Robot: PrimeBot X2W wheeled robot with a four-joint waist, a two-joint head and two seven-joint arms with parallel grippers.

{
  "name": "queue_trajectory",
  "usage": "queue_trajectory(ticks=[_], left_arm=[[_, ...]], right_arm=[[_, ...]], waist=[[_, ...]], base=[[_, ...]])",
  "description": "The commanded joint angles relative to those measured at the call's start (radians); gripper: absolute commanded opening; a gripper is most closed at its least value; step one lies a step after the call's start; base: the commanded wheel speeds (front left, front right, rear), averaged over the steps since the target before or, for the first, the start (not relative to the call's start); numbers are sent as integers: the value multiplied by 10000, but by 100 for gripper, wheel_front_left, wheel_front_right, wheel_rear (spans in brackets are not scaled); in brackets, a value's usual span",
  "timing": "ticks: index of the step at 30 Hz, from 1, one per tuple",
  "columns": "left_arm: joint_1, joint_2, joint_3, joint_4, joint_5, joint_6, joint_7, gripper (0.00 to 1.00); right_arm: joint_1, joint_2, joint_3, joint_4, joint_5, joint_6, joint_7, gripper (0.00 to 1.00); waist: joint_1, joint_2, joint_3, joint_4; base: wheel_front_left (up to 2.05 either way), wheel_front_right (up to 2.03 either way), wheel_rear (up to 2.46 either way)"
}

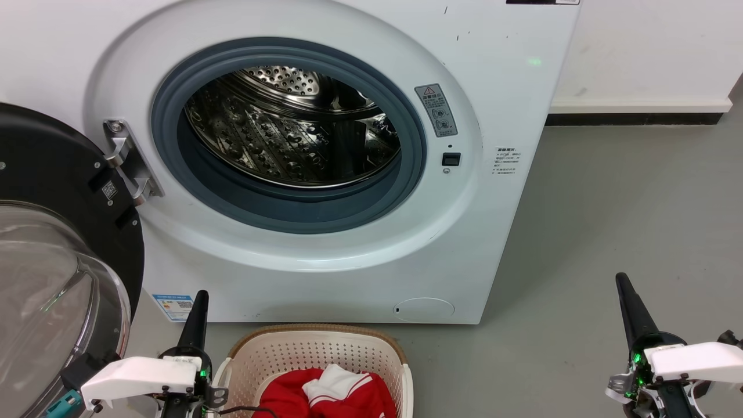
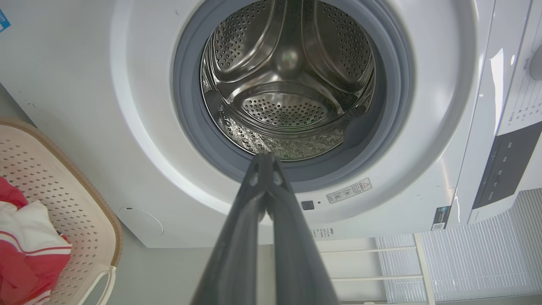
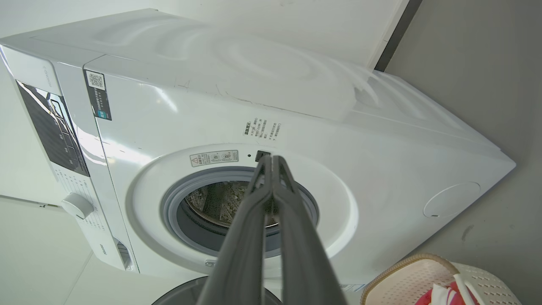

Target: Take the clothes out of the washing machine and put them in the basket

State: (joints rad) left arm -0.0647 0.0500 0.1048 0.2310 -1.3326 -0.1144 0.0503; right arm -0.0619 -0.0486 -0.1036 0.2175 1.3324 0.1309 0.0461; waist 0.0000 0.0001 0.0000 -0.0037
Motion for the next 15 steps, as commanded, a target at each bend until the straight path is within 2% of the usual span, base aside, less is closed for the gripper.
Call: queue_trajectory(ticks=[1,15], left_arm=[[-159,8,40,-4,-240,-50,53,0],[-308,5,77,74,-1430,-117,339,0]], right_arm=[[-234,-50,-21,-1,262,-1,67,0],[-365,-50,-60,137,1448,-2,365,0]], waist=[[0,-1,1,2],[0,-1,14,17]], base=[[0,0,0],[0,0,0]])
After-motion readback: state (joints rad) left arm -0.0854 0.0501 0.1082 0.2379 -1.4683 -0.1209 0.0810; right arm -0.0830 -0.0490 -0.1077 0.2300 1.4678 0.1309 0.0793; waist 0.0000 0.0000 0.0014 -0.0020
